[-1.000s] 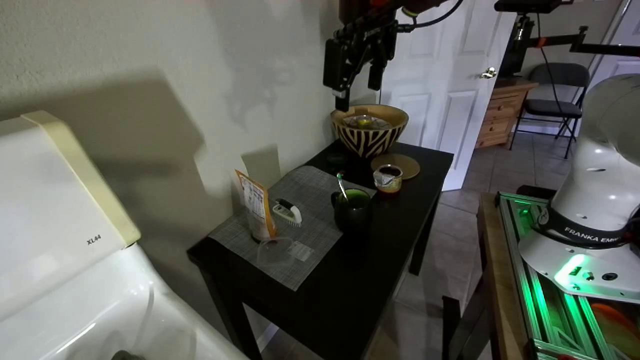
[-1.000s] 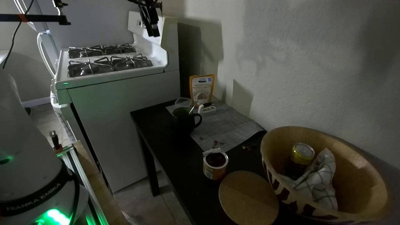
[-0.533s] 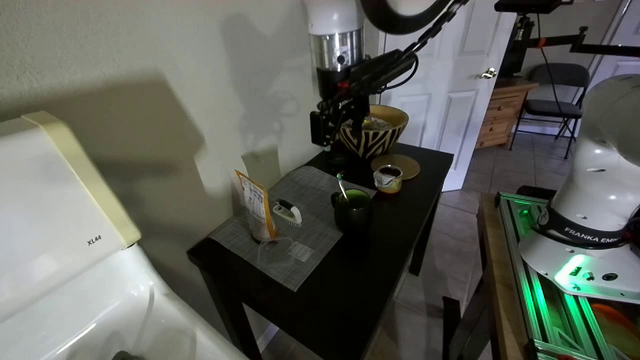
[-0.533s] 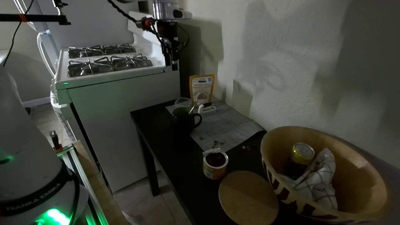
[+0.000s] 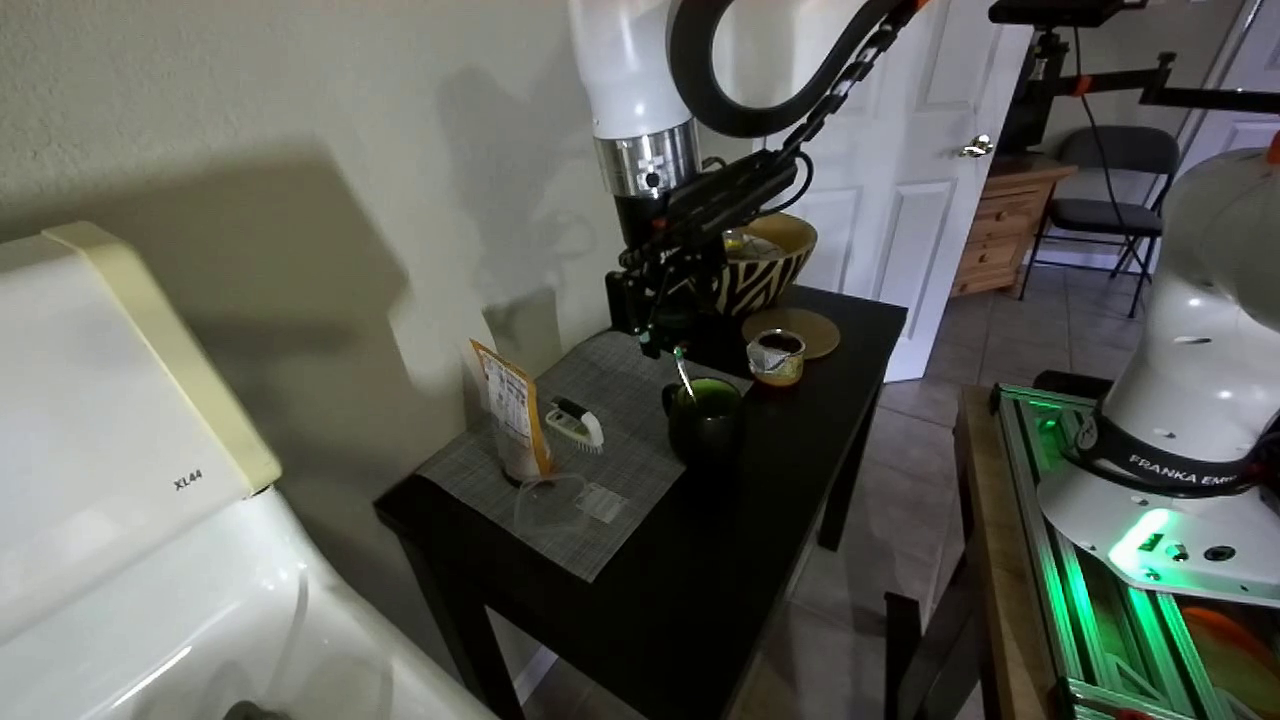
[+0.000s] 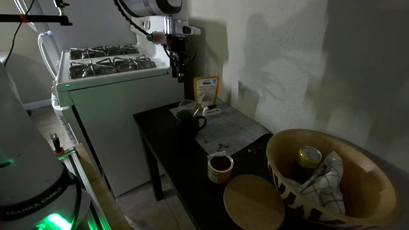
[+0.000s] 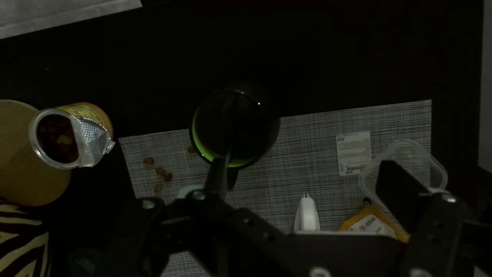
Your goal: Pick up the clear bowl and place it in the wooden bowl
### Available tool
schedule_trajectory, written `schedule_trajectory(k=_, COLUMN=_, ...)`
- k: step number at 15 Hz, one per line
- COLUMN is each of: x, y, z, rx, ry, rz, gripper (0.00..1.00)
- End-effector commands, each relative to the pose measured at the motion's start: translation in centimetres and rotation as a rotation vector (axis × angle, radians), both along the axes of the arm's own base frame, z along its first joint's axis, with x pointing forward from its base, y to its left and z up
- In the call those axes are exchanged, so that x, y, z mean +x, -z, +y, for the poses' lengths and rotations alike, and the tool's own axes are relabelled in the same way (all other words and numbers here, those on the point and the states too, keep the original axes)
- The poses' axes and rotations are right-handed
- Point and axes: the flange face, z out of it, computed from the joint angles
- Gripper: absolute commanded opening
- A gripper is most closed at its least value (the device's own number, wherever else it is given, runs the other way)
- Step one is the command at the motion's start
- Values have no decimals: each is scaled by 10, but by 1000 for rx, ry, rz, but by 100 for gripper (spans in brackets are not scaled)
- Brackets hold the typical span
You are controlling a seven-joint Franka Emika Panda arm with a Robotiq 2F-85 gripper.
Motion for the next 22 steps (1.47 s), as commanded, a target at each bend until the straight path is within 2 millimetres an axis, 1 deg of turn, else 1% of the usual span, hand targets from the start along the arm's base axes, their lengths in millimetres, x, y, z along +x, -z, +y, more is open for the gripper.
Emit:
schedule_trajectory(k=1, x=3, y=12, z=11, rx=64, ry=140, rz=-67, gripper=100)
schedule_trajectory(k=2, x=5, y=17, z=16, rx=82, ry=181, rz=-93, gripper=100)
schedule_trajectory(k=3, x=5, y=28, z=27, rx=103, ry=223, rz=-127, gripper=100)
schedule_trajectory(k=4, x=5, y=35, z=34, rx=124, ry=258, rz=-164, gripper=100)
schedule_trajectory(k=6, x=1, y=55, z=52, rx=158, ry=327, rz=-230, gripper=100)
schedule_trajectory(k=8, x=-2, y=75, z=61, rx=155, ry=363, rz=-279, gripper=100)
schedule_trajectory(k=10, x=-2, y=95, z=58, rx=135, ry=370, rz=-294, gripper=100)
schedule_trajectory(k=13, x=8, y=123, z=50, rx=73, ry=390, rz=-251, gripper=100)
schedule_trajectory(k=14, x=10, y=132, z=50, rx=60, ry=395, rz=-235, gripper=100)
schedule_trajectory(k=16, x=14, y=148, z=57, rx=49, ry=395, rz=-213, gripper=100)
schedule_trajectory(k=19, x=22, y=162, z=70, rx=61, ry=396, rz=-186, gripper=100)
schedule_trajectory(k=20, x=23, y=163, z=75, rx=79, ry=350, rz=-168, gripper=100)
schedule_trajectory(k=21, x=19, y=155, z=59, rx=71, ry=271, rz=-162, gripper=100)
schedule_trajectory(k=22, x=21, y=158, z=64, rx=75, ry=270, rz=-158, gripper=100)
